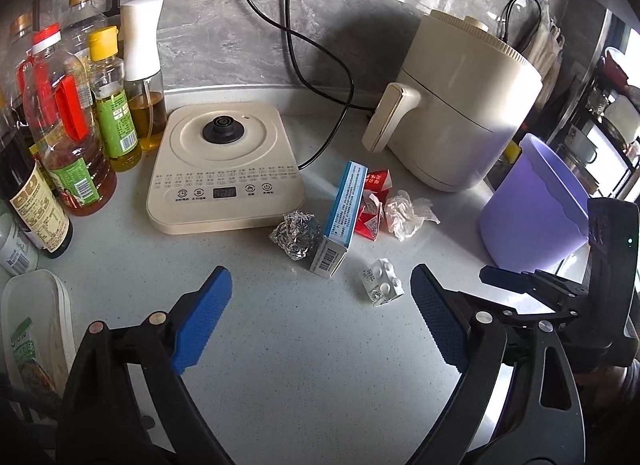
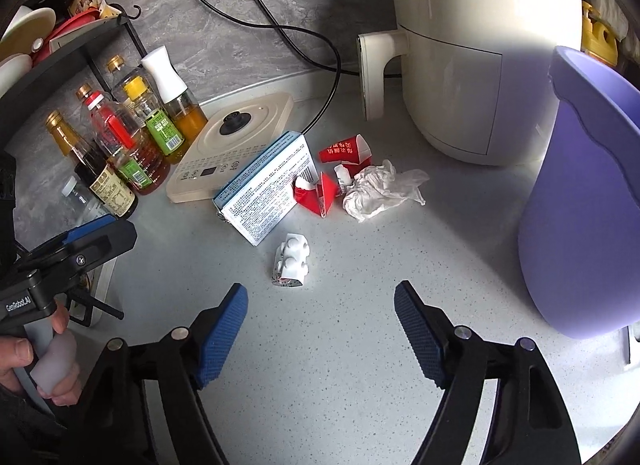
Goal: Collect trash
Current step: 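Bring both tools back to the remaining trash on the counter, then grasp the white plastic blister piece with the right gripper while the left grasps the blue-white box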
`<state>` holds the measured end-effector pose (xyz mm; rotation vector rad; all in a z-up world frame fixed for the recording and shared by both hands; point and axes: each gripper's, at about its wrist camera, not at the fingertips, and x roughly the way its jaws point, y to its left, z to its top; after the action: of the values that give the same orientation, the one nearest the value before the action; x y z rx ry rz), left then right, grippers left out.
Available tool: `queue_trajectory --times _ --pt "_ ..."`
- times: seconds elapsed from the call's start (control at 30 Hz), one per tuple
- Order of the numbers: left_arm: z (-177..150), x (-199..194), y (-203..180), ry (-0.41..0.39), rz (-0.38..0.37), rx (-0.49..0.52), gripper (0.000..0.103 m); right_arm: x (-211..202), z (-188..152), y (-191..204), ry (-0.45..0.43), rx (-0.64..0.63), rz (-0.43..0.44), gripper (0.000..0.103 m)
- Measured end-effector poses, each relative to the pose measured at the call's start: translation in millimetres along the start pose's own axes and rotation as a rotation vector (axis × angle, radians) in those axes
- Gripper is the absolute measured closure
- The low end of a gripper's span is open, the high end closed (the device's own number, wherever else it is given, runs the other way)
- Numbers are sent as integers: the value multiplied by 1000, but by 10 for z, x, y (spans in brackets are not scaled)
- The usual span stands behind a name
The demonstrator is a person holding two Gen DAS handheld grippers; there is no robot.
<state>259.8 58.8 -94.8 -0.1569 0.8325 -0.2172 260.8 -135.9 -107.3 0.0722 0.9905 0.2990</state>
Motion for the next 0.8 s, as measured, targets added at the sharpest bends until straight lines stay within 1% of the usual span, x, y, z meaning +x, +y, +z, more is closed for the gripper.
queue_trajectory --times 0.07,0.13,0.2,0.27,0.37,0.4,0.43,0.47,0.5,0.53,0.57,0.6,0.8 --pt "34 37 12 -8 -9 0 20 96 24 11 27 0 15 30" --pt "48 79 45 -7 -13 -19 28 221 51 55 60 -22 30 37" --pt "44 125 93 3 -15 -46 34 353 75 105 87 -49 42 42" --pt "21 170 146 18 -7 -58 37 467 104 132 106 -48 53 43" --pt "-9 219 251 43 27 -59 45 613 139 188 117 -38 87 44" --pt "-16 220 293 43 37 -71 46 667 146 204 123 -36 97 48" --pt "-22 217 338 38 44 -88 46 724 150 217 132 -37 103 56" --pt "-27 212 373 32 47 -106 46 789 152 224 145 -38 107 61" --pt "-32 207 396 27 47 -122 46 854 150 226 165 -39 108 72" --pt "-32 205 411 22 45 -134 46 914 150 213 187 -35 101 78" --pt "-30 204 410 17 40 -139 46 917 159 191 180 -22 107 79" --pt "-24 207 399 13 35 -138 46 913 172 174 176 -12 95 79" --pt "68 295 220 0 -3 -78 49 785 195 -21 154 46 70 79"
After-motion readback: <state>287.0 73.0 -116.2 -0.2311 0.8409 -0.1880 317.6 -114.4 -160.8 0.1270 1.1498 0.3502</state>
